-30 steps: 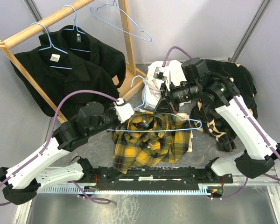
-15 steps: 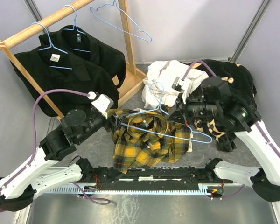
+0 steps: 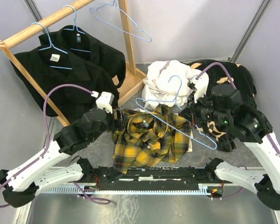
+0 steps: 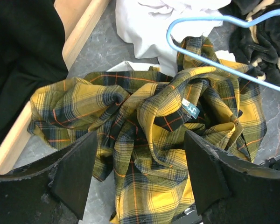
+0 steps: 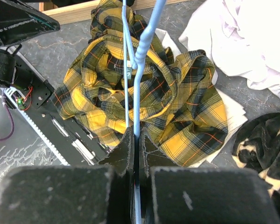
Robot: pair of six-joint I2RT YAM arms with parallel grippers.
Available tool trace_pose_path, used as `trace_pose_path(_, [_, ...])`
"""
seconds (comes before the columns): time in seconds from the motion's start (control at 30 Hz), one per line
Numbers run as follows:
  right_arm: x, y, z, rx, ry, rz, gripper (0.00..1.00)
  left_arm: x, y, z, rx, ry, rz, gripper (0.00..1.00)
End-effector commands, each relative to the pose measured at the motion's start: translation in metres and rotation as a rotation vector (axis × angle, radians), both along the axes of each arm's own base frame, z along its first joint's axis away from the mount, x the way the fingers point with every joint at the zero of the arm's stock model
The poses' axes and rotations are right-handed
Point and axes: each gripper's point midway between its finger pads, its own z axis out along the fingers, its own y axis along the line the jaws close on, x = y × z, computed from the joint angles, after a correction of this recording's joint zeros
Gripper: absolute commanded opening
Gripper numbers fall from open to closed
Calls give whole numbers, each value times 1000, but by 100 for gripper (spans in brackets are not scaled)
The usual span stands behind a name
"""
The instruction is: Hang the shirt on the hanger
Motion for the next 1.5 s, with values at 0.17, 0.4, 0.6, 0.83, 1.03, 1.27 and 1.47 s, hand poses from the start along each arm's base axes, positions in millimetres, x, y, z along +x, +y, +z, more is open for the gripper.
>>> trace_pose_path(0.17, [9,0,11,32,-50,-37,0,0,-9,-15,-28,130,66,96])
trace_pose_path(0.4, [30,-35,13,18,-86,-304,0,-5,-16,-42,-13,230,68,99])
trace_pose_path(0.6, [31,-26,0,23,-67,-276,0,-7,-16,-69,12,310,110,99])
trace_pose_path(0.83, [39,-24,-30,-41,-117,-227,0,6,-33,-67,90,282,29,89])
trace_pose_path(1.03, [42,-32,-33,-36,-105,-298,0,21,-34,-47,101,190,34,88])
trace_pose_path(1.27, [42,-52,-18,4,-130,-421,0,22,-35,-41,-14,157,70,99])
trace_pose_path(1.47, [39,-67,-12,37,-177,-484,0,24,-40,-50,-51,220,135,86])
